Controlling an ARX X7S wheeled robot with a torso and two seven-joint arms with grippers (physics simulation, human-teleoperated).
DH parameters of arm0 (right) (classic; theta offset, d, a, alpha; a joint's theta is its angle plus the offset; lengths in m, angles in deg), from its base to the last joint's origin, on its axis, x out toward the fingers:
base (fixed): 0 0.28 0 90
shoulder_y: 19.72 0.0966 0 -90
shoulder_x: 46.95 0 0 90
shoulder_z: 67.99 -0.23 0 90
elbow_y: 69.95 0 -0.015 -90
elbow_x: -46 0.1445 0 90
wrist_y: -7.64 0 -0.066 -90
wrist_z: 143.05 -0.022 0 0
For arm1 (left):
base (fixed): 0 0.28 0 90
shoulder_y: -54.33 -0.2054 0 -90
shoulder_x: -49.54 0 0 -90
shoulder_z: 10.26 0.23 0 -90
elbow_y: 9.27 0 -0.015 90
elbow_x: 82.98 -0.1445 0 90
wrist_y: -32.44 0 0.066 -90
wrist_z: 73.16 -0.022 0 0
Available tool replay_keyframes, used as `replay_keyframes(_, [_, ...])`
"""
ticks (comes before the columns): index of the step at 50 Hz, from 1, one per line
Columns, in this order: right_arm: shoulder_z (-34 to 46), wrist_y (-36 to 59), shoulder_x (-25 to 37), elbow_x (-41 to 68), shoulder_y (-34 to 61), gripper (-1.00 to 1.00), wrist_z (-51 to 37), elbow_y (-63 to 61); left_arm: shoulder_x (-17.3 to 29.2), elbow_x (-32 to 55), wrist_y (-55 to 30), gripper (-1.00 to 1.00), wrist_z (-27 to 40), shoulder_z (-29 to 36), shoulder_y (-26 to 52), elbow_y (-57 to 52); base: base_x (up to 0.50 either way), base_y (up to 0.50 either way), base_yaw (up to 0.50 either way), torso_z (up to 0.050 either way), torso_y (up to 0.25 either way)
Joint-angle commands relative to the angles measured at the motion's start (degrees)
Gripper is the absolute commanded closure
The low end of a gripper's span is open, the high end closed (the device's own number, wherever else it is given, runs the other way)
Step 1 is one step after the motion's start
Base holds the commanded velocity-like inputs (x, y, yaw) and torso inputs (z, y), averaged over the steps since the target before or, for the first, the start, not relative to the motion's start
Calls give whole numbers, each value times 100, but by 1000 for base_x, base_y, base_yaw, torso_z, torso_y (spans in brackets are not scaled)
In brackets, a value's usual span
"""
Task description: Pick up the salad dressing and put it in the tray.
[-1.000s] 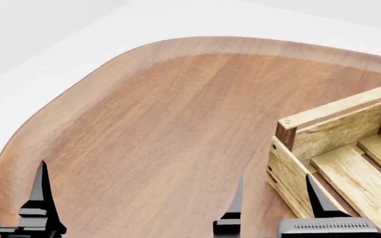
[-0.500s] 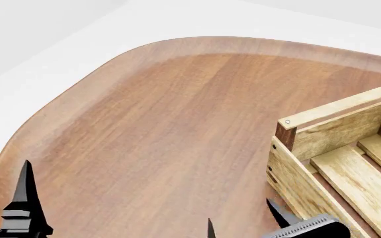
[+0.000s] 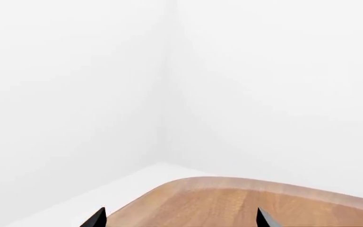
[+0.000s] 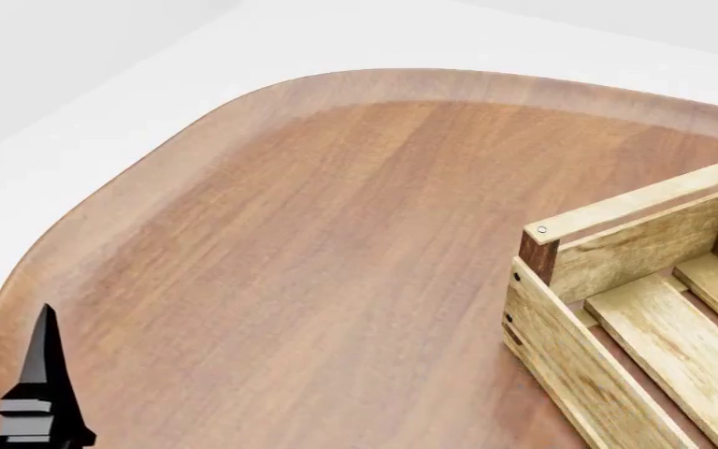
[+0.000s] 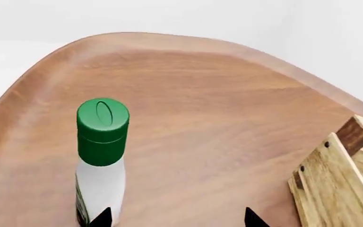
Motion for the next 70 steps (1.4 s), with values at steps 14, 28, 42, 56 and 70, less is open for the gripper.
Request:
replay_keyframes(14, [372, -255, -282, 169, 224, -100, 456, 240, 40, -5, 25, -100, 3, 82, 24, 58, 0, 0, 0, 0, 0])
replay_keyframes(28, [627, -373, -809, 123, 592, -100, 477, 742, 62, -32, 7, -100, 27, 147, 63, 64, 0, 0, 0, 0, 0])
replay_keyframes(42, [1181, -571, -1082, 199, 814, -100, 1139, 1239, 83, -27, 40, -100, 59, 154, 23, 80, 0, 0, 0, 0, 0])
replay_keyframes(56, [975, -737, -1555, 17, 1080, -100, 671, 2048, 101, -47, 74, -100, 72, 201, 9, 105, 0, 0, 0, 0, 0])
replay_keyframes(70, [1085, -770, -1732, 65, 1312, -100, 793, 2231, 127, -49, 100, -100, 87, 224, 23, 134, 0, 0, 0, 0, 0])
